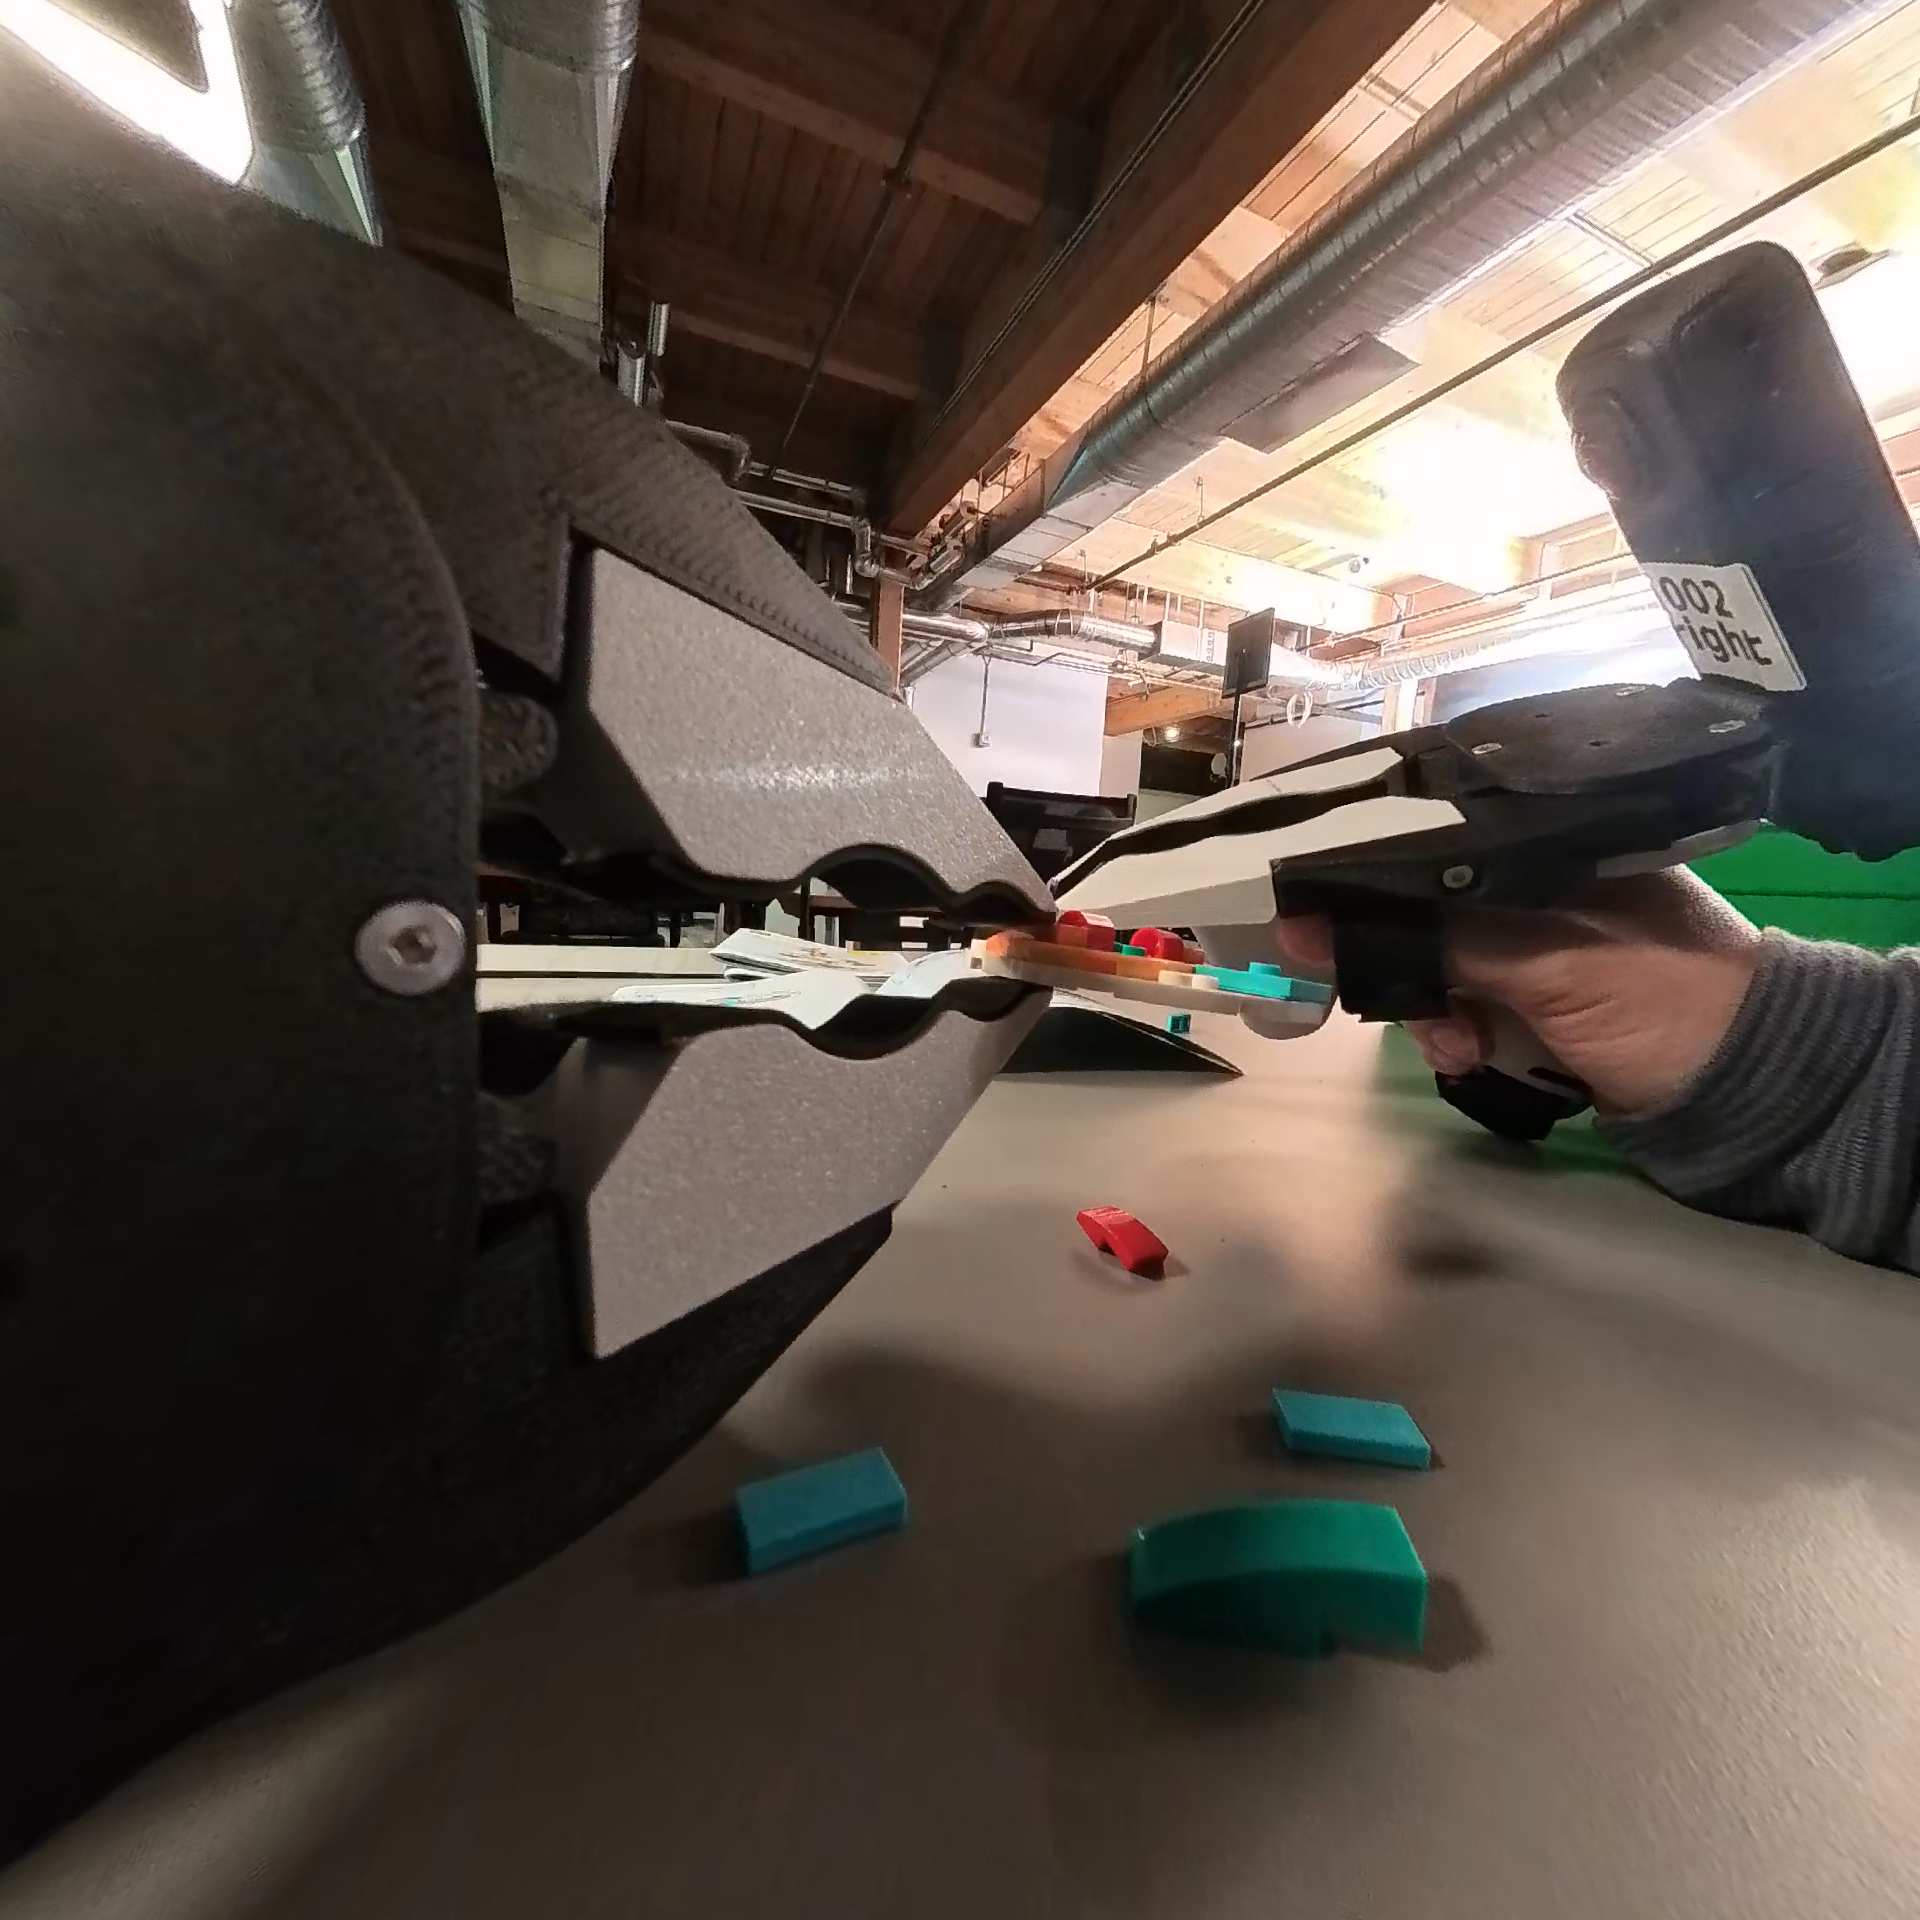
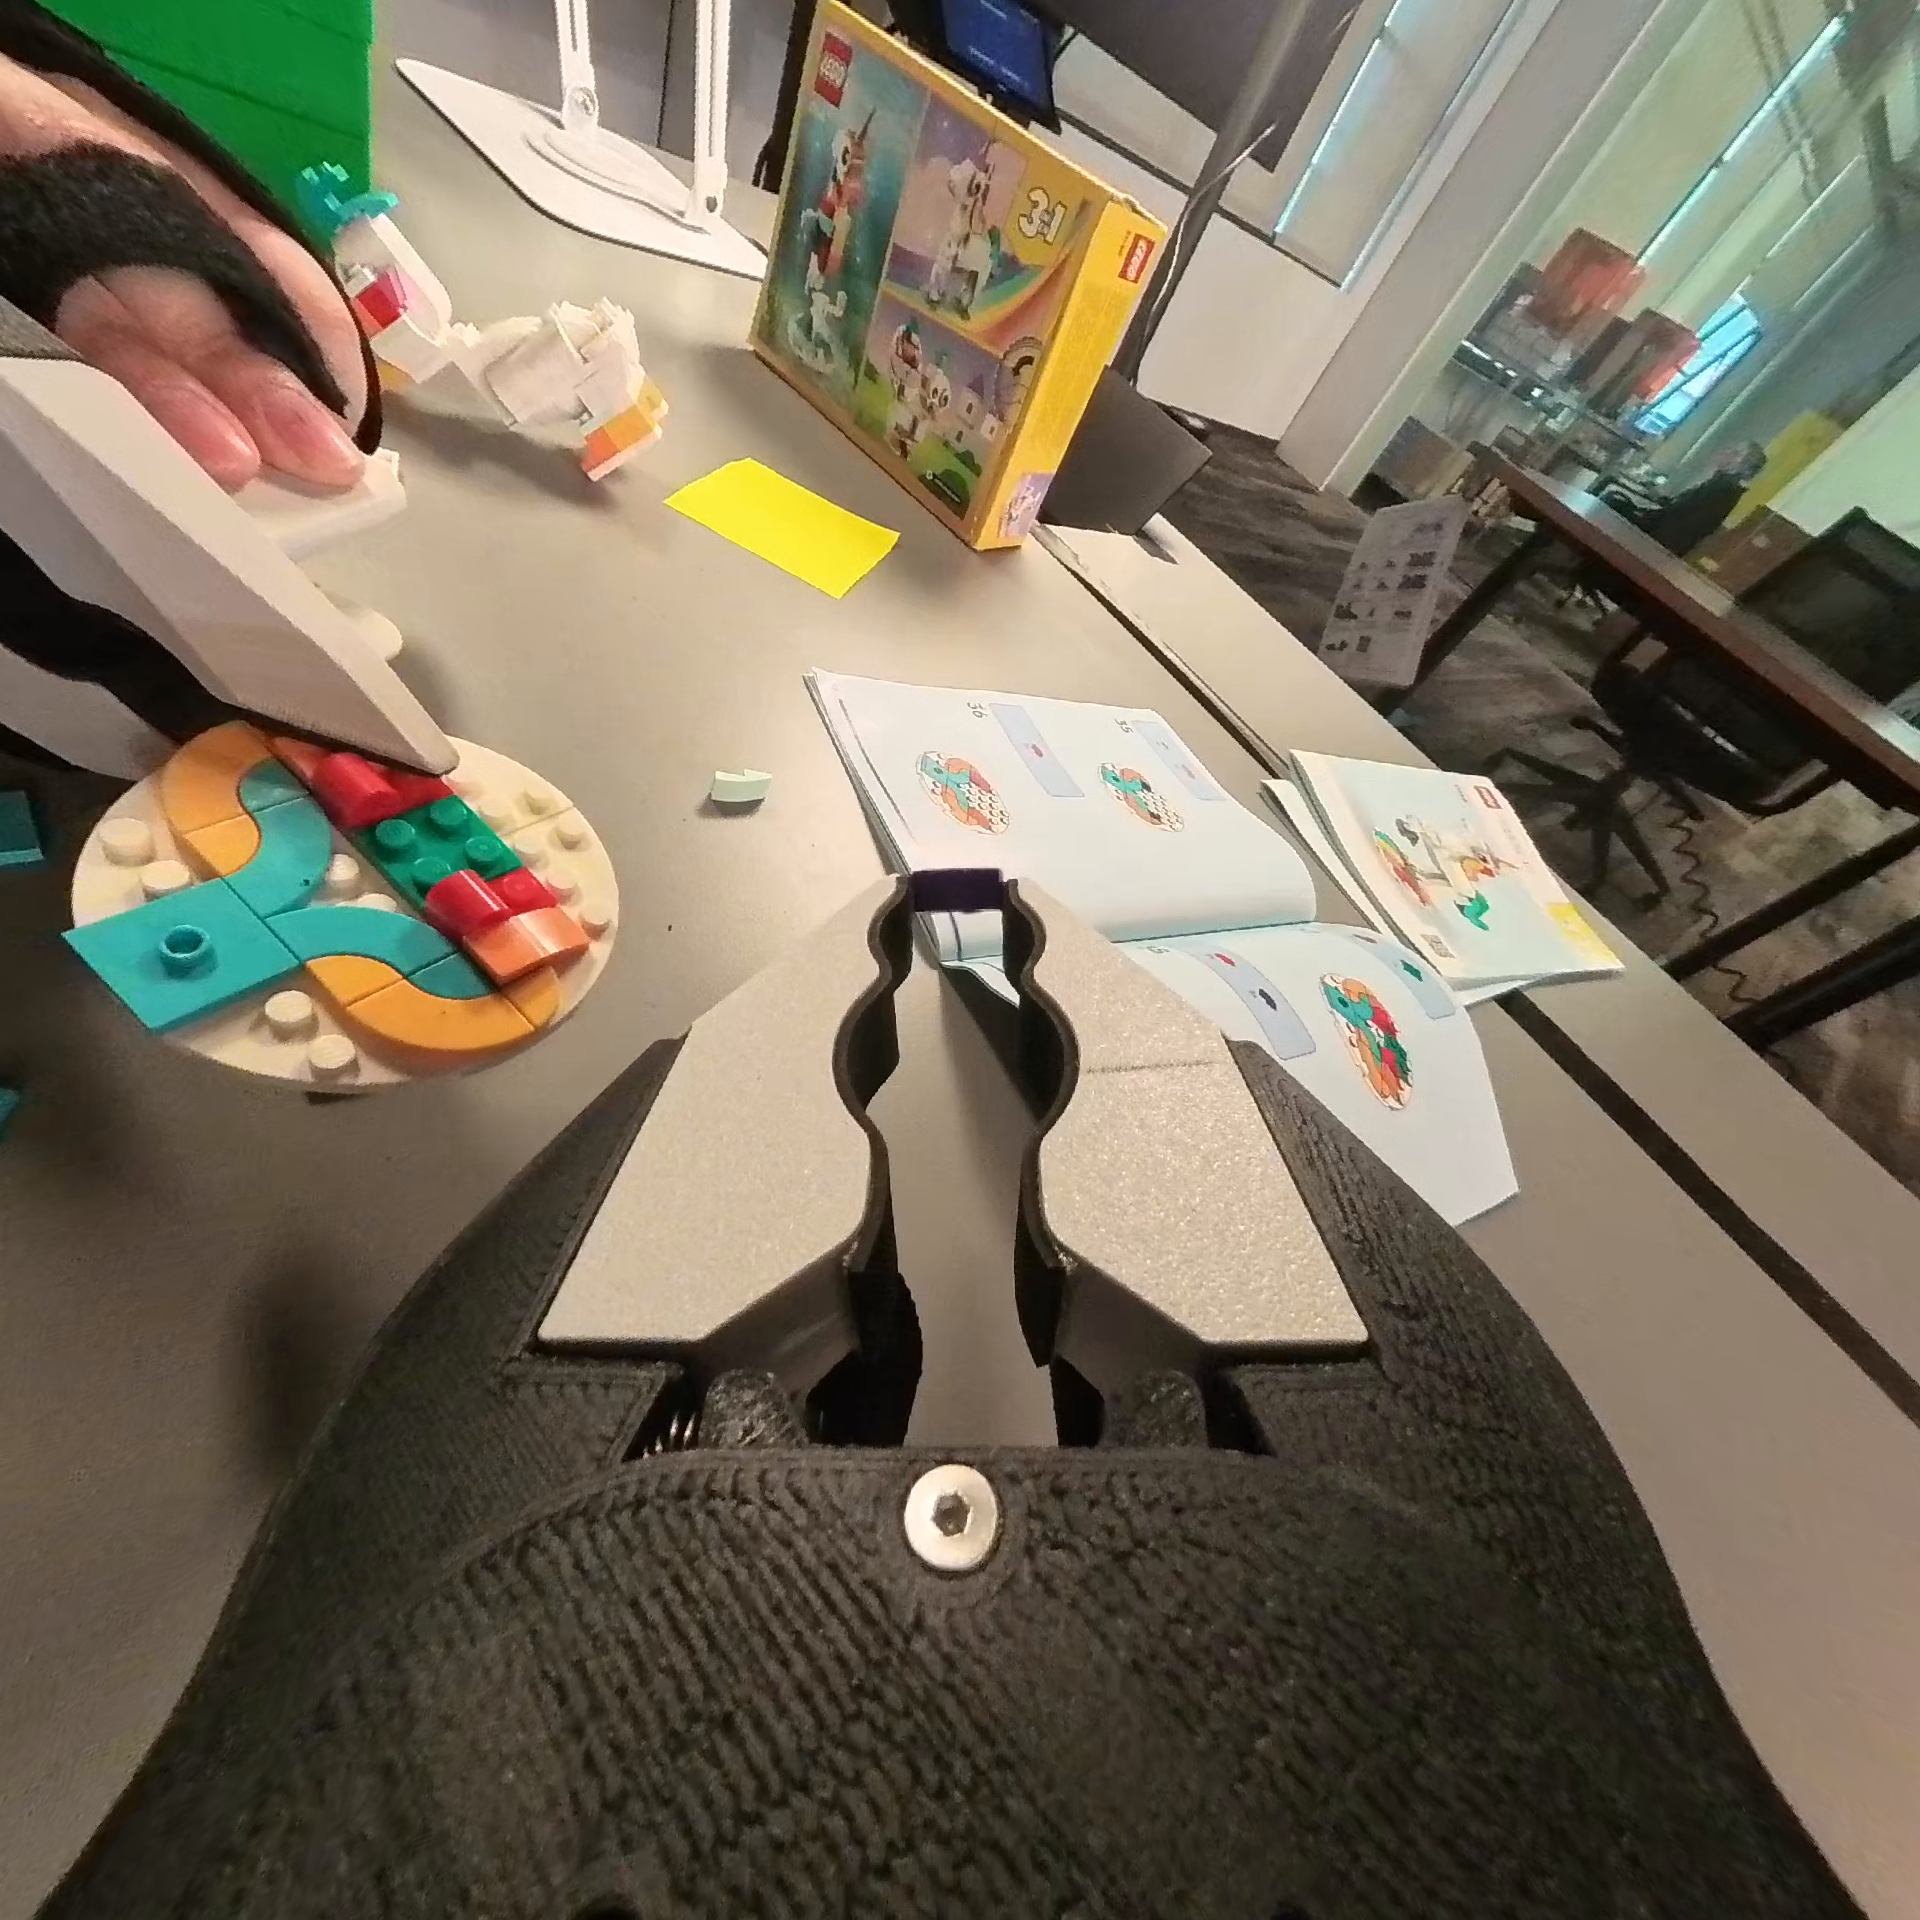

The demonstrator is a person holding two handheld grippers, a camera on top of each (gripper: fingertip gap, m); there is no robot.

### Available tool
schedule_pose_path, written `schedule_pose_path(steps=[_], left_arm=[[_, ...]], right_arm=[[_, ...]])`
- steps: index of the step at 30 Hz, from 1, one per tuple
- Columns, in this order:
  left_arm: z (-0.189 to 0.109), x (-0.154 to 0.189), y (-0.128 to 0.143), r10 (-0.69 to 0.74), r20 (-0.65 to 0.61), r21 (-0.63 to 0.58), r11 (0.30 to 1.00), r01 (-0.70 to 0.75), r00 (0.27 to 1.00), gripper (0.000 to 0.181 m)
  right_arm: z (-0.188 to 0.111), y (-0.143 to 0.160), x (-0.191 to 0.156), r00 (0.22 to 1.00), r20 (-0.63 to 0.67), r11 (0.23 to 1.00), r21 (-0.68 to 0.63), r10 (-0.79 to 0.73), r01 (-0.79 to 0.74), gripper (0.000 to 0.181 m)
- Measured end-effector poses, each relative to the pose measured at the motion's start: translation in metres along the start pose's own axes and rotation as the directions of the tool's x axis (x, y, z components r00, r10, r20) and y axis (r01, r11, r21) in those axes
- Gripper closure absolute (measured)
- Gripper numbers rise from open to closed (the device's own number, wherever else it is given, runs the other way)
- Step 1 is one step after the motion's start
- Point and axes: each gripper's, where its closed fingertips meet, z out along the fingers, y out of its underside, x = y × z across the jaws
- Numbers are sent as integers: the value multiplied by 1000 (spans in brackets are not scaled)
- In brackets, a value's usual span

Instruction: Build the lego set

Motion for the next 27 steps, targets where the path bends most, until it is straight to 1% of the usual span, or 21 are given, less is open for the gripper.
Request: schedule_pose_path(steps=[19,20,23,25,27], left_arm=[[0,2,0,-2,-6,2,1000,2,1000,173],[0,2,0,-1,-6,2,1000,1,1000,174],[-1,3,-1,5,-5,9,1000,-5,1000,174],[-1,2,-3,10,-3,16,1000,-10,1000,174],[-2,3,-5,11,-7,26,1000,-11,1000,174]], right_arm=[[0,1,1,1000,1,1000,-8,9,-9,167],[0,1,1,999,14,1000,-12,29,-29,167],[-5,2,-4,984,113,988,-77,140,-131,166],[-10,9,-7,974,169,979,-157,154,-128,166],[-17,21,-20,948,267,960,-260,173,-101,166]])
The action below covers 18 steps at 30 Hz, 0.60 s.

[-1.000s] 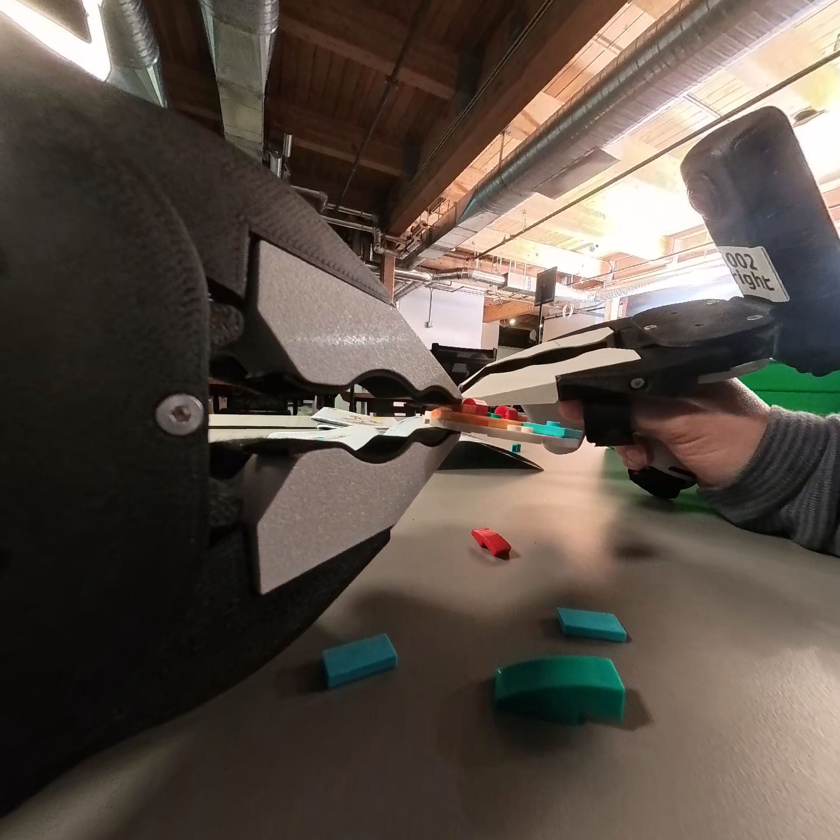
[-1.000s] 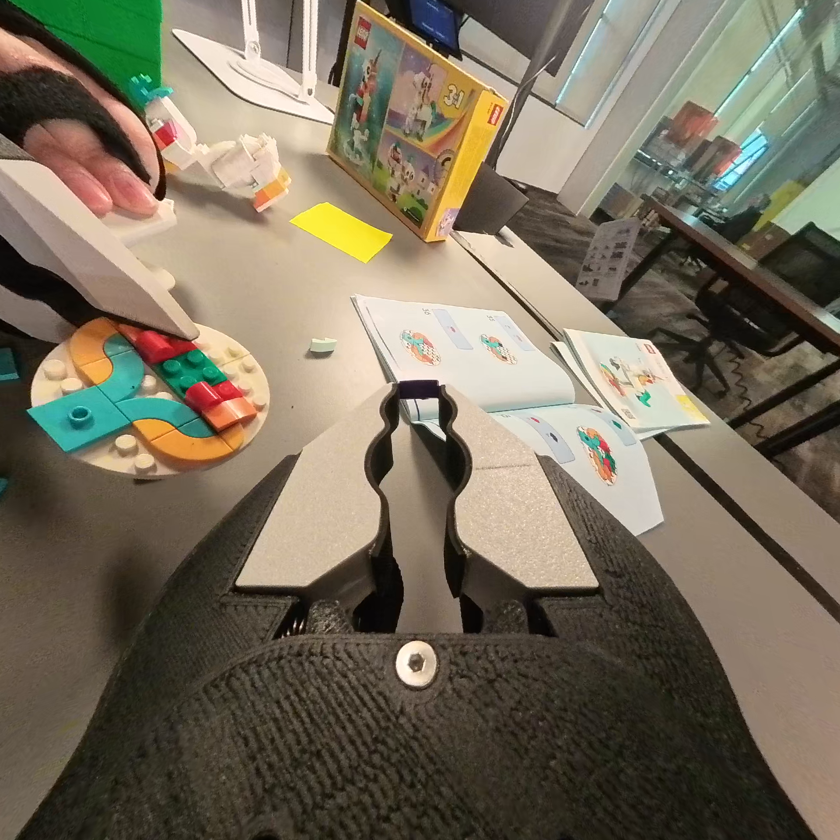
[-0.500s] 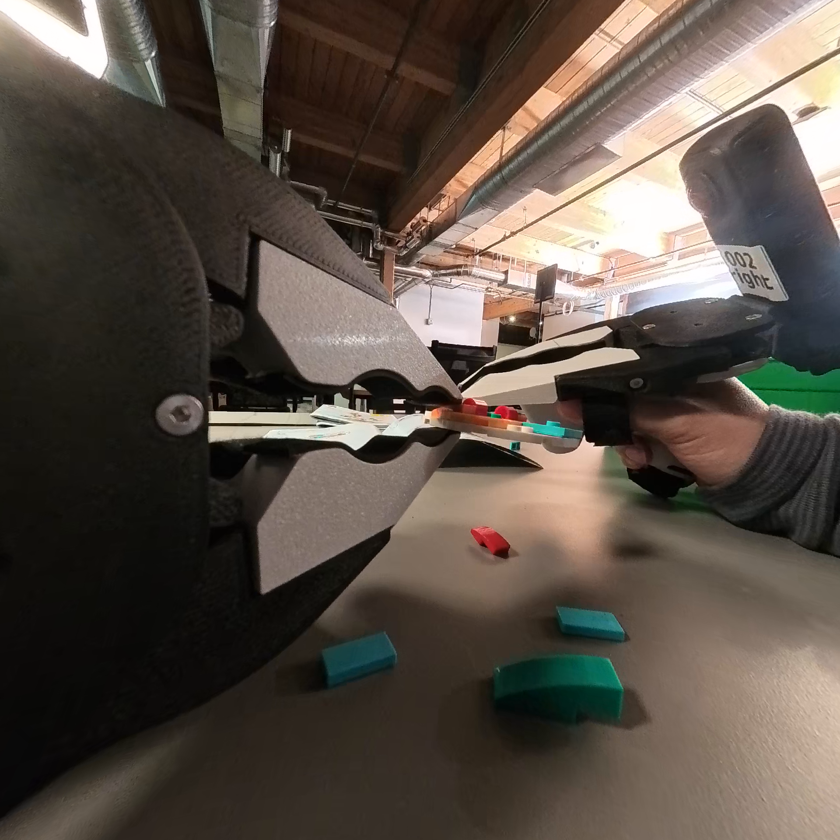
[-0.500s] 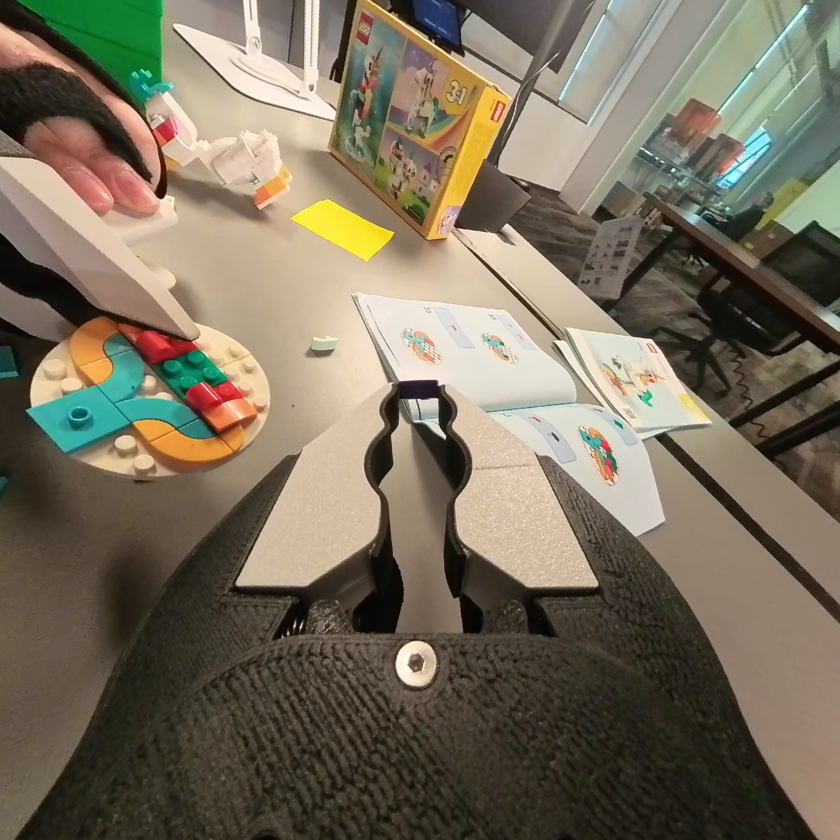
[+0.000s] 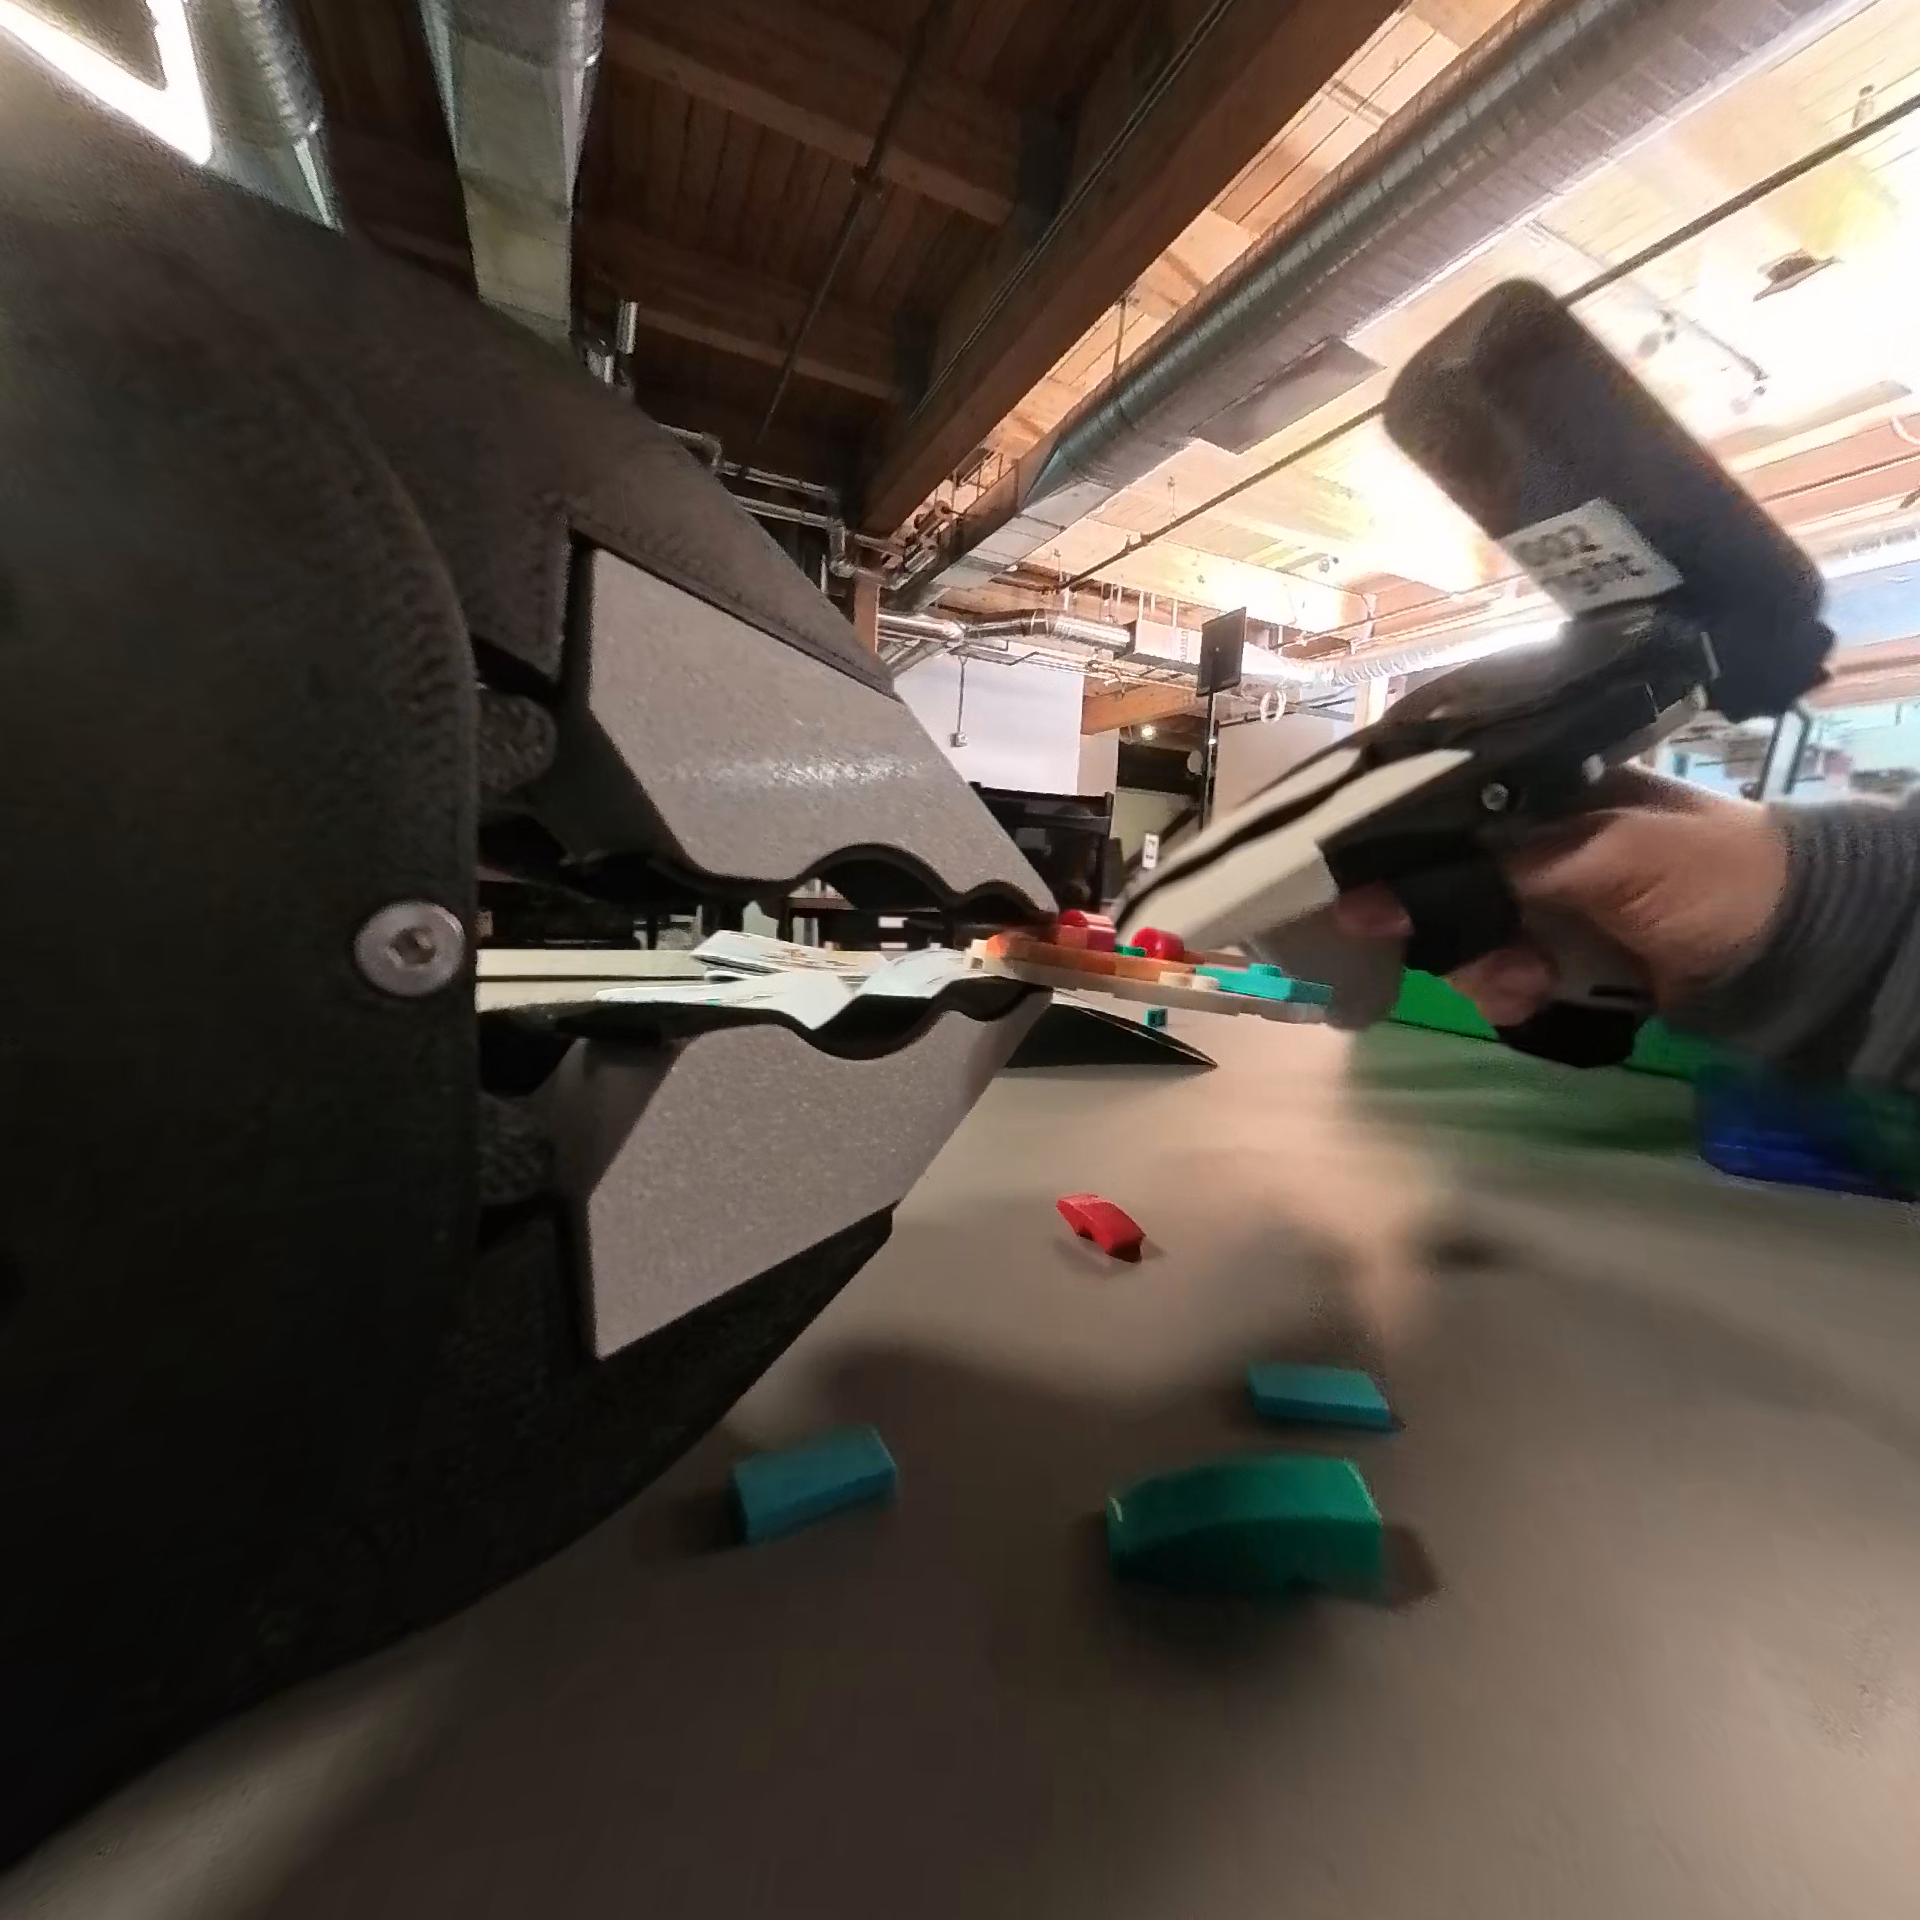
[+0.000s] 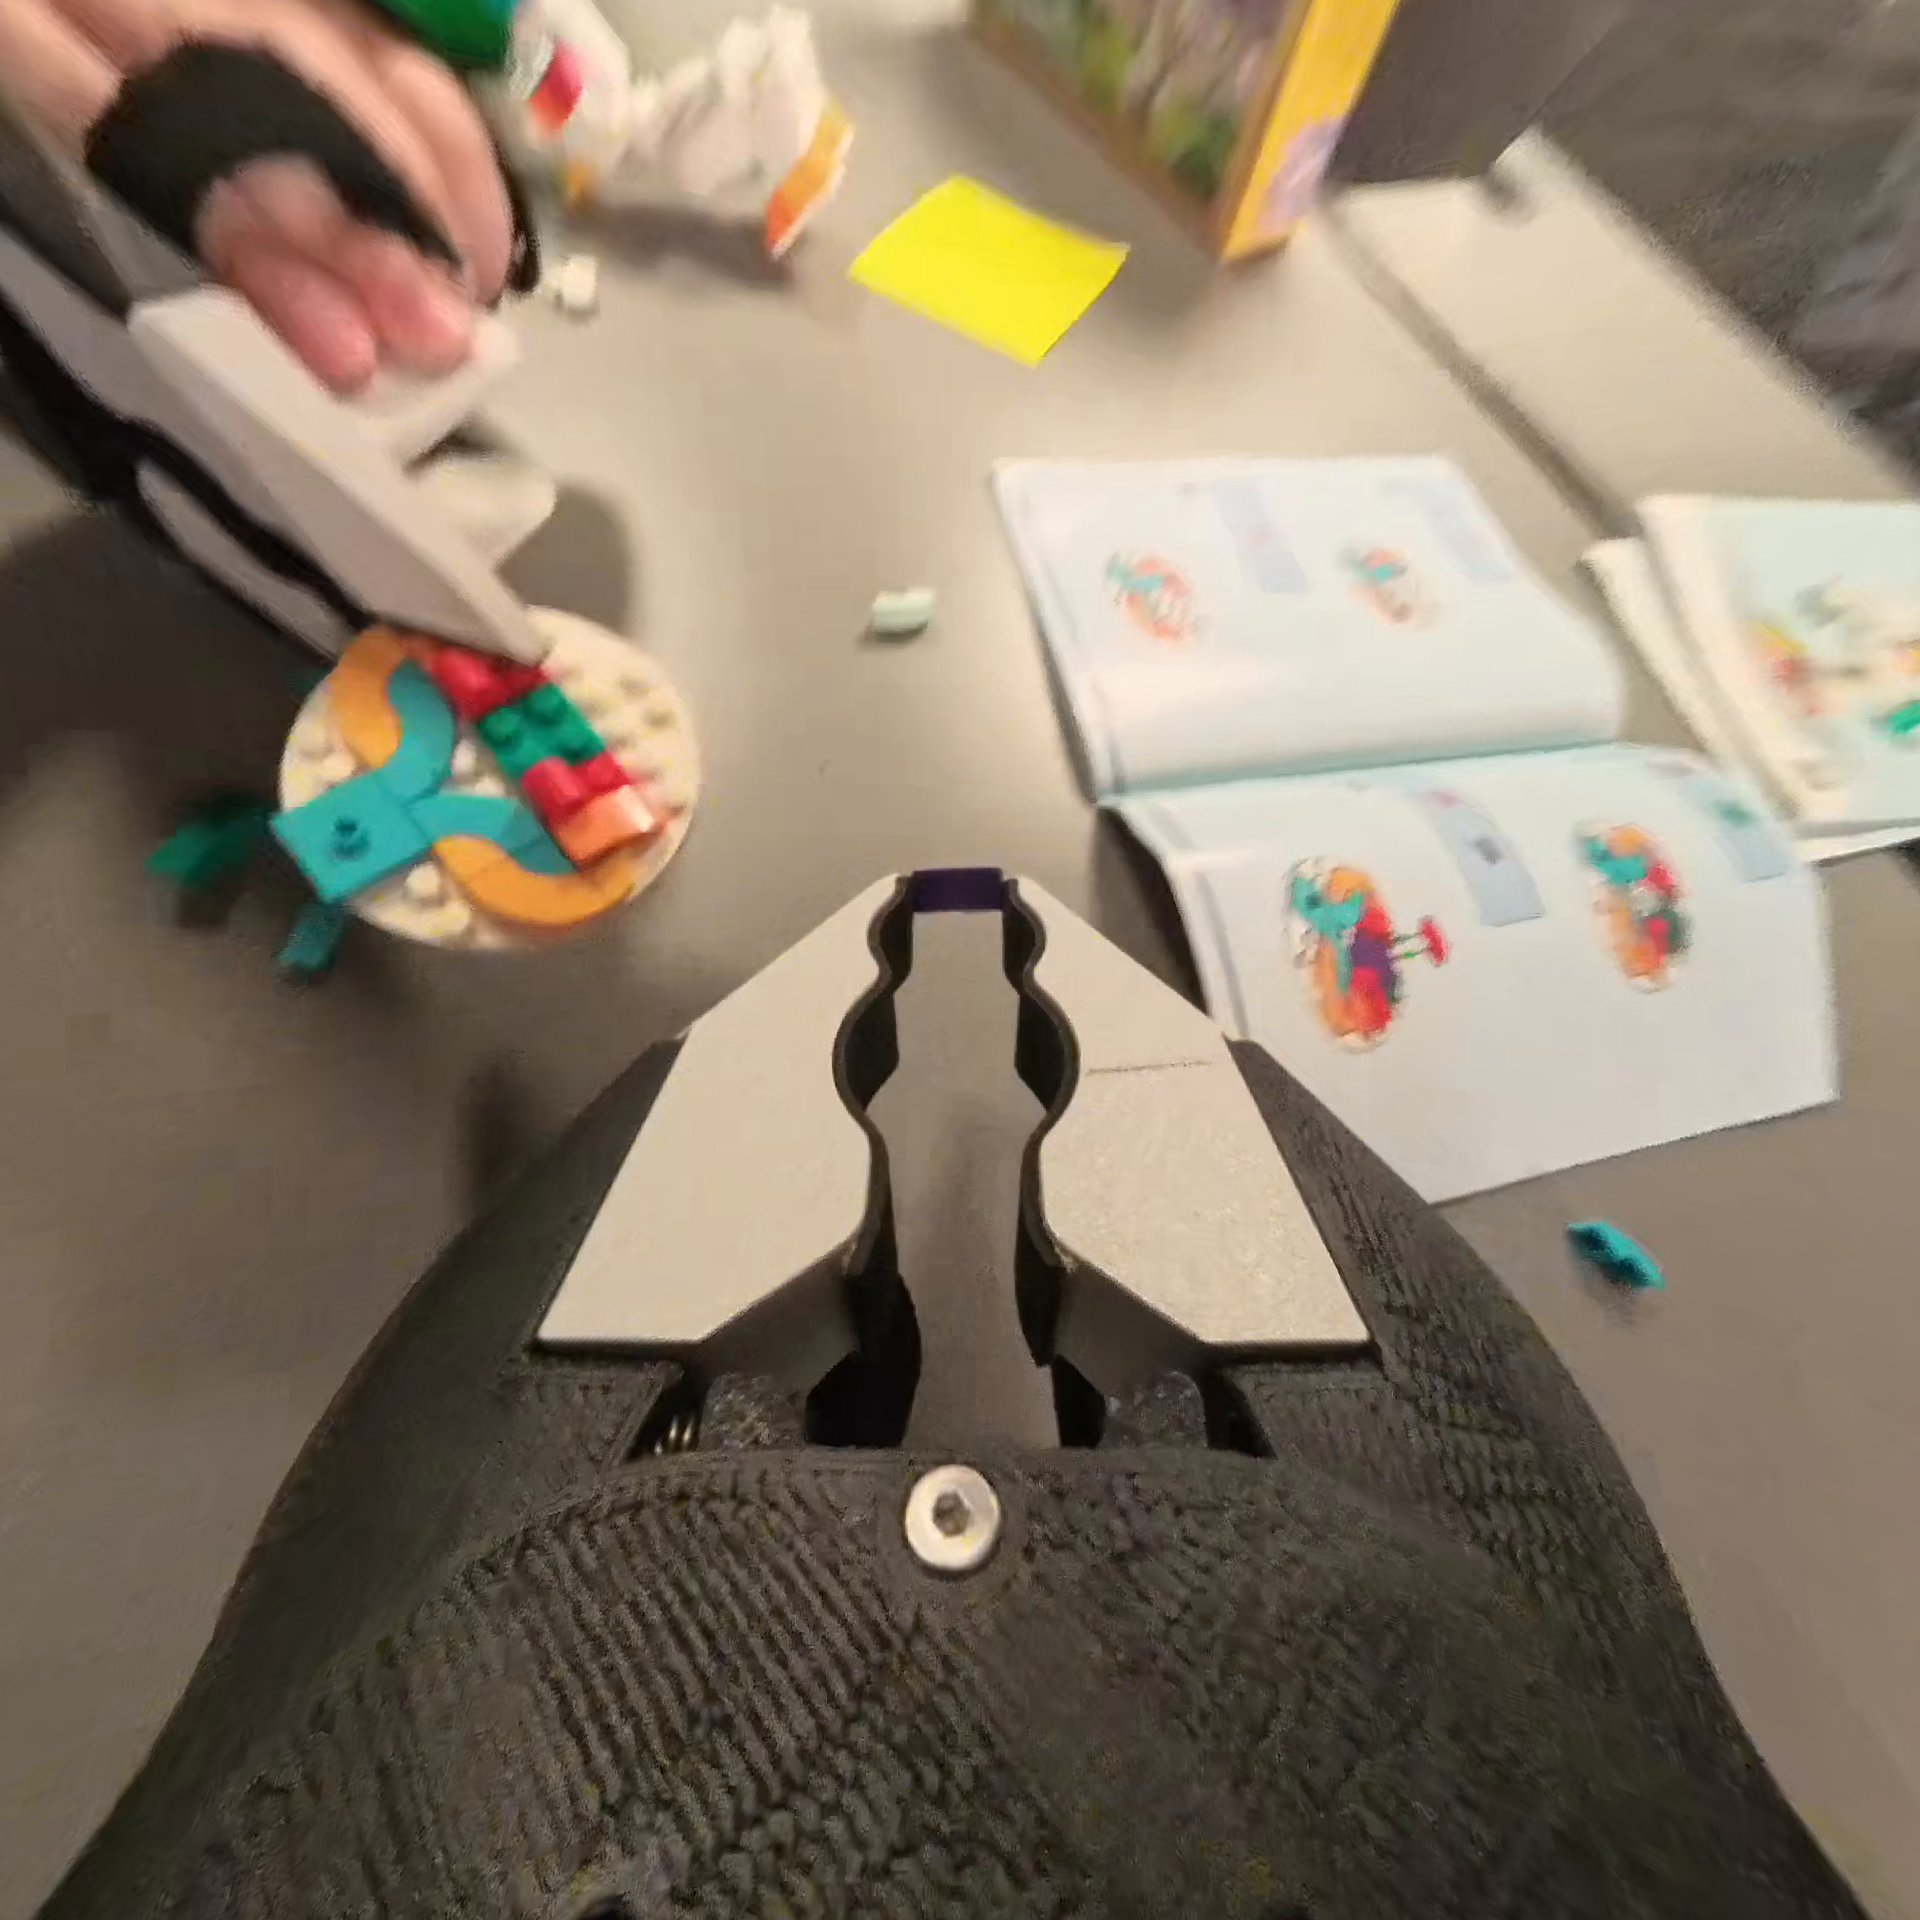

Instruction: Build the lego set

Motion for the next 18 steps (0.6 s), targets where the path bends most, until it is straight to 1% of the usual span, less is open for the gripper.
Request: schedule_pose_path(steps=[4,7,18], left_arm=[[0,0,-1,8,4,6,1000,-8,1000,173],[-1,-1,-1,6,9,6,1000,-6,1000,173],[-1,-1,-2,17,5,9,1000,-17,1000,174]], right_arm=[[-4,19,-14,994,103,992,-126,25,-11,166],[-5,27,-17,991,127,984,-178,35,-12,166],[1,38,-27,985,170,973,-230,35,5,165]])
